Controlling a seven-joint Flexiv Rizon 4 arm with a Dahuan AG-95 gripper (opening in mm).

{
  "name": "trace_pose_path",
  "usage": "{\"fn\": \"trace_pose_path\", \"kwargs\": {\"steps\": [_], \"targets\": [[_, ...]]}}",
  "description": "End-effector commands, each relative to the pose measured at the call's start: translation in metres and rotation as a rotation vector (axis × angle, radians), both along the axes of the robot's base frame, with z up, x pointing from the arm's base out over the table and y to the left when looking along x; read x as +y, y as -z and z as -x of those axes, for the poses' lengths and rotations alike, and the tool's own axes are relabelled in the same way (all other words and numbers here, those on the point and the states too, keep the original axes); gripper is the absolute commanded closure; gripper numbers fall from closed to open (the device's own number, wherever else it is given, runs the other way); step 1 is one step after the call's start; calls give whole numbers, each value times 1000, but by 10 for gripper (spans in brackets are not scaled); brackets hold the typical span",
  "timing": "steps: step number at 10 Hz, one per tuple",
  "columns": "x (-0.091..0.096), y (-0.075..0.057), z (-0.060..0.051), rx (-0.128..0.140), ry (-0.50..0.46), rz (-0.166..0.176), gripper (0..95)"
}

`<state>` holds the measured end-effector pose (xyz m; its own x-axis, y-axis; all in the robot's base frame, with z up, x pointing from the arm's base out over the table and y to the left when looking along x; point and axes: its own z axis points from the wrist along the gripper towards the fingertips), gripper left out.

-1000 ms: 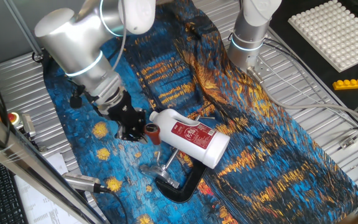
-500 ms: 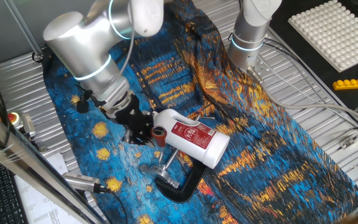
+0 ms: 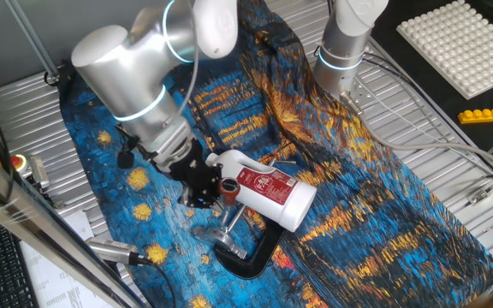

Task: Push down the lever

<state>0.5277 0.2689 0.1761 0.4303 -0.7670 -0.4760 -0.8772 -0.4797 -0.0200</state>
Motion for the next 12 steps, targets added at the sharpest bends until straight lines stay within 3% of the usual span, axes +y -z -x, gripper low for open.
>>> {"fn": "trace_pose_path", "kwargs": {"steps": [1,4,6,8,10,12], "targets": [[2,-1,2,3,5,1,950],[0,-1,1,-6,0,5,950],[-12,1,-4,-14,-34,-7,950],[-21,0,-5,5,-81,-39,950],[-22,-5,0,21,-102,-57,950],[-19,-11,7,30,-111,-96,950]]}}
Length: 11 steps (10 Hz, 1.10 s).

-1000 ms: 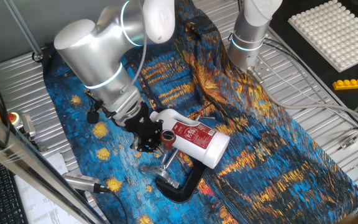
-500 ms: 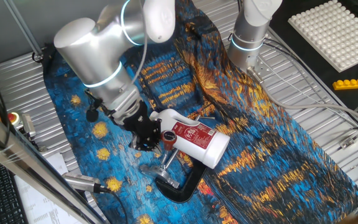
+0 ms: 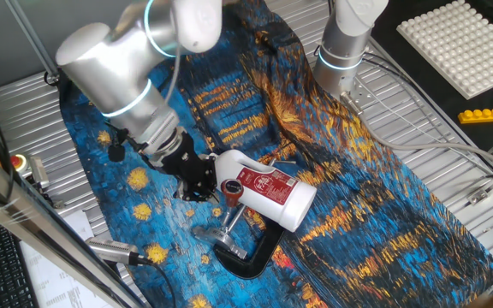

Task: Push down the lever

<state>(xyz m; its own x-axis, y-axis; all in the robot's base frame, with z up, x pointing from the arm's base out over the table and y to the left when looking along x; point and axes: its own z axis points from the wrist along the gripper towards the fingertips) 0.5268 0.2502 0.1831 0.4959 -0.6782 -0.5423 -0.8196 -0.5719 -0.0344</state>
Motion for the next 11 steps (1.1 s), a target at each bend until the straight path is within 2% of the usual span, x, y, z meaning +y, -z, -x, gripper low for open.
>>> {"fn": "trace_pose_path", "kwargs": {"steps": [1,3,4,7,9,11], "targets": [[2,-6,10,11,3,-47,950],[3,-11,15,13,4,-46,950],[2,-14,19,12,-1,-56,760],[2,-17,21,13,2,-72,760],[5,-18,22,21,12,-102,760],[12,-21,27,30,29,-81,760]]}}
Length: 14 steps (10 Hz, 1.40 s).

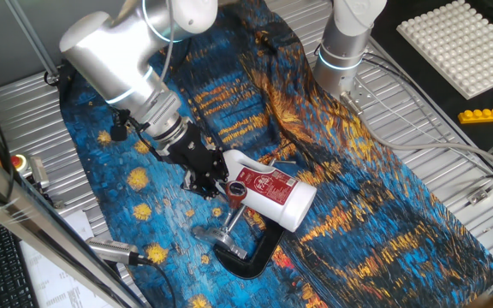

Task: Push down the lever

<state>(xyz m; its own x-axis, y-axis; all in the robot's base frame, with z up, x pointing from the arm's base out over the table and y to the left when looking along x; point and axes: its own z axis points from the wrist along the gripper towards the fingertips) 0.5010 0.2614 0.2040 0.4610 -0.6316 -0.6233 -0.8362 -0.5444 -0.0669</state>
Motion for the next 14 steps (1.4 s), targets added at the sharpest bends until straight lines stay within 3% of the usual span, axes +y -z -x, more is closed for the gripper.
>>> {"fn": "trace_pose_path", "kwargs": {"steps": [1,4,5,12,13,14], "targets": [[1,-1,2,2,1,19,760],[6,-2,5,13,12,18,760],[8,-1,6,14,14,16,950],[19,0,8,20,39,18,950],[18,1,9,16,39,20,760],[18,1,9,14,43,20,760]]}}
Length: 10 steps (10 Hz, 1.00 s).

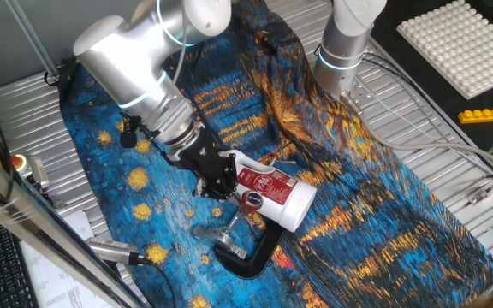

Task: Push down the lever

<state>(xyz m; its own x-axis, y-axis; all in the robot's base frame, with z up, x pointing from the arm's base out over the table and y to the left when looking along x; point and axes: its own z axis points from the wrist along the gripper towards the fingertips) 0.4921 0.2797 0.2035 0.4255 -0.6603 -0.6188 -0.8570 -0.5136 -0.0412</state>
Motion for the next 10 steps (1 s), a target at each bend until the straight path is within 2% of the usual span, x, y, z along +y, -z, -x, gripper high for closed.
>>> {"fn": "trace_pose_path", "kwargs": {"steps": [1,2,4,5,9,10], "targets": [[-1,0,0,-12,10,2,760],[-1,0,0,-27,-6,-5,760],[-1,0,0,-47,-37,5,760],[-1,0,0,-57,-52,-7,760],[-1,0,0,-66,-66,-47,760],[0,0,0,-58,-71,-57,760]]}}
